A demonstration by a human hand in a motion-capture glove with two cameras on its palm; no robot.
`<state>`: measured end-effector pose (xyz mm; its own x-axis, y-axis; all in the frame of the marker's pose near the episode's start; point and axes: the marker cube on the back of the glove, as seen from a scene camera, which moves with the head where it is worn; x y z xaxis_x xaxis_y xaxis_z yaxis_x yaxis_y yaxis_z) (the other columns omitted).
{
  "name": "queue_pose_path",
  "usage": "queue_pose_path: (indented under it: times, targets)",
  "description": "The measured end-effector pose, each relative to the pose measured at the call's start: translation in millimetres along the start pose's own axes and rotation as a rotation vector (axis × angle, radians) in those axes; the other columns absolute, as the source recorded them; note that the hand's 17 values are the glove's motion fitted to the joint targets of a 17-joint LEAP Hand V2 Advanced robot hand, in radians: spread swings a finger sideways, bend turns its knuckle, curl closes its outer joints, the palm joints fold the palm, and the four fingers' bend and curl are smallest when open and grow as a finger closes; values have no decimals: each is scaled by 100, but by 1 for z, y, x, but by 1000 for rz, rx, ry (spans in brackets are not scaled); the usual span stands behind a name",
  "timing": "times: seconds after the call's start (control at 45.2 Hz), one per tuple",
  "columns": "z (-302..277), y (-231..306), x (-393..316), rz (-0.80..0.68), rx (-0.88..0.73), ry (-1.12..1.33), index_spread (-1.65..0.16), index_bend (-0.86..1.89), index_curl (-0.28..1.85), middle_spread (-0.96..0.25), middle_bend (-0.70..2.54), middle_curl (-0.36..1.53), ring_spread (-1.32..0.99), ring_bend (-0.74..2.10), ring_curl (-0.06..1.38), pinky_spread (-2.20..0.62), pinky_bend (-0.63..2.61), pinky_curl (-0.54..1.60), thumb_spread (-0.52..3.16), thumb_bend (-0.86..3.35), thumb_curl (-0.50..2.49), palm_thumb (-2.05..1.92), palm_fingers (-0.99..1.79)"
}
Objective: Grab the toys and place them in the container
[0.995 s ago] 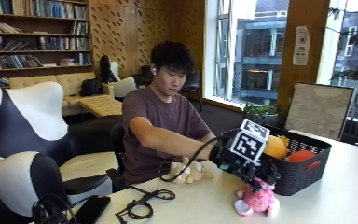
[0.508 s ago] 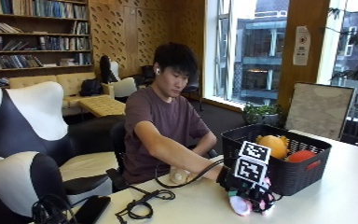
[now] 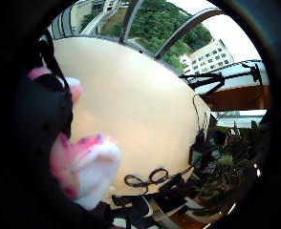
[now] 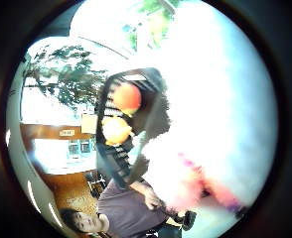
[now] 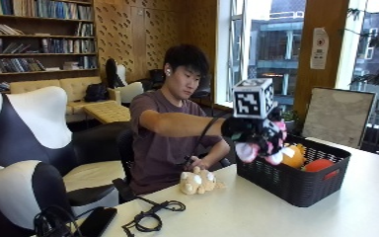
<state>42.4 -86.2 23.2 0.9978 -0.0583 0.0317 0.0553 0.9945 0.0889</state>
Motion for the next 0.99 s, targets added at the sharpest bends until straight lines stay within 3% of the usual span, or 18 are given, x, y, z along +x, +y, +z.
queue_pose_path:
  times: [0.155, 0.332, 0.575, 0.862, 0.928, 0.995]
  targets:
    - [-80, 9, -29, -31, 110, 11, -29, 100, 89, -34, 81, 63, -40, 99, 54, -32, 104, 54, 74, 11, 73, 64, 81]
    - [-112, 8, -67, -58, 137, 50, -29, 105, 97, -34, 88, 71, -41, 106, 60, -34, 111, 59, 68, 8, 79, 65, 73]
    - [-93, -8, -146, -169, 128, -25, -28, 109, 105, -34, 95, 79, -41, 114, 65, -34, 118, 64, 63, 6, 86, 65, 65]
    - [-47, -28, -211, -245, 165, 180, -27, 112, 112, -34, 97, 86, -40, 119, 70, -33, 123, 68, 61, 2, 92, 65, 54]
    - [-40, -28, -224, -167, 84, 77, -27, 109, 112, -34, 94, 86, -39, 121, 71, -33, 124, 68, 63, 1, 92, 64, 49]
    - [-27, -26, -222, -88, -90, 131, -26, 102, 111, -33, 88, 85, -37, 125, 71, -32, 125, 67, 67, -1, 91, 63, 40]
